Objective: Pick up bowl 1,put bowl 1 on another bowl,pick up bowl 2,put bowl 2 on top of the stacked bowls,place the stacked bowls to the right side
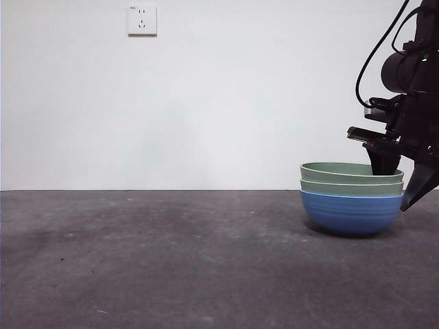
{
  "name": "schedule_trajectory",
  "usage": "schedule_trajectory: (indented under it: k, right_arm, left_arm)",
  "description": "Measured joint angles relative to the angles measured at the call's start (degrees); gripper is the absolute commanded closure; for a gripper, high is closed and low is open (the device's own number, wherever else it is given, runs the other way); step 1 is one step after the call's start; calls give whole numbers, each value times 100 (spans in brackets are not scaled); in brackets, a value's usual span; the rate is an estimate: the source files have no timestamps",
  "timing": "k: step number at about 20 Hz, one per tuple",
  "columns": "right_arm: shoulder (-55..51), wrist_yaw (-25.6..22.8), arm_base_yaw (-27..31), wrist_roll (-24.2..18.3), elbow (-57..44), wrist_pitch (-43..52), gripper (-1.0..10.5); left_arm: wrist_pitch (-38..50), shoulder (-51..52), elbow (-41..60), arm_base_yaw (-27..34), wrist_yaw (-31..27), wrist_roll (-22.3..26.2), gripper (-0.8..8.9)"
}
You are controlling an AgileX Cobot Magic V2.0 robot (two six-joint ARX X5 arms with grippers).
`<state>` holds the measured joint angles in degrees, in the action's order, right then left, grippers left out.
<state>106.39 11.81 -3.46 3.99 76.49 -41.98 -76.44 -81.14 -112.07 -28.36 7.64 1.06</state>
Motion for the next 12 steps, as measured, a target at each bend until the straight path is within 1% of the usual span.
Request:
schedule_trajectory:
  k: [3,7,12]
  right_arm:
    - [-107,-2,7,-2,-2,-15,746]
    - [-981,-2,7,-15,-4,-199,746]
    - [-2396,0,-33,-17,-4,-1228,749]
  left_arm:
    - [0,0,0,0,0,0,463]
    - [0,0,0,0,0,0,464]
    - [0,0,0,0,4,7,468]
